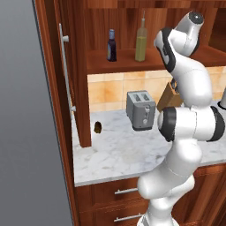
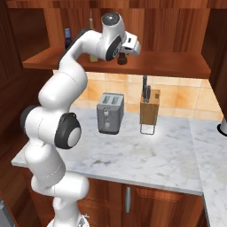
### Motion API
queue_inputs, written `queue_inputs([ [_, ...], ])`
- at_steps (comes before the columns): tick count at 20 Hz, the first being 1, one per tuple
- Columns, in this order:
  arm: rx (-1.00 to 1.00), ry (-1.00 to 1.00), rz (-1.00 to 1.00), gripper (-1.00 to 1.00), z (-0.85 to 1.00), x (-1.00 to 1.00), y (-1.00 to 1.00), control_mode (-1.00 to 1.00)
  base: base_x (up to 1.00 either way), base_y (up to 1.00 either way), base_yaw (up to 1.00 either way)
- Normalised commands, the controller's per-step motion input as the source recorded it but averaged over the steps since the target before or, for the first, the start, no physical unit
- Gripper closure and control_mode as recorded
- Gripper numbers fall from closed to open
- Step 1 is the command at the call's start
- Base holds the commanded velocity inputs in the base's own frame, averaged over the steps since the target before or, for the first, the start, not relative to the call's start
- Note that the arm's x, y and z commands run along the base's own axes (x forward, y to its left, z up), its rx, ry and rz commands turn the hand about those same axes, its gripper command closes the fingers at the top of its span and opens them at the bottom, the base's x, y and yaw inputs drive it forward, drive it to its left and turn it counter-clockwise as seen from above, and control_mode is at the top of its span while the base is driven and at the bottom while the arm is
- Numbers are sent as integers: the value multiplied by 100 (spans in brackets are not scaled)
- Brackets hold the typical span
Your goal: There are various items on the counter. Only move the condiments/shakers into the cabinet.
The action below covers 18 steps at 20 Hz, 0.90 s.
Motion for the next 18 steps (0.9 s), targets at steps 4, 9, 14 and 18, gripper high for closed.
queue_inputs([
  [4,0,-3,0,-100,-7,1,0,-100,0,0,0],
  [9,-1,-3,0,-100,-3,0,0,-100,0,0,0],
  [14,-2,-8,0,-100,0,0,0,-100,0,0,0],
  [18,0,-14,0,-100,0,-55,0,-100,0,0,0],
])
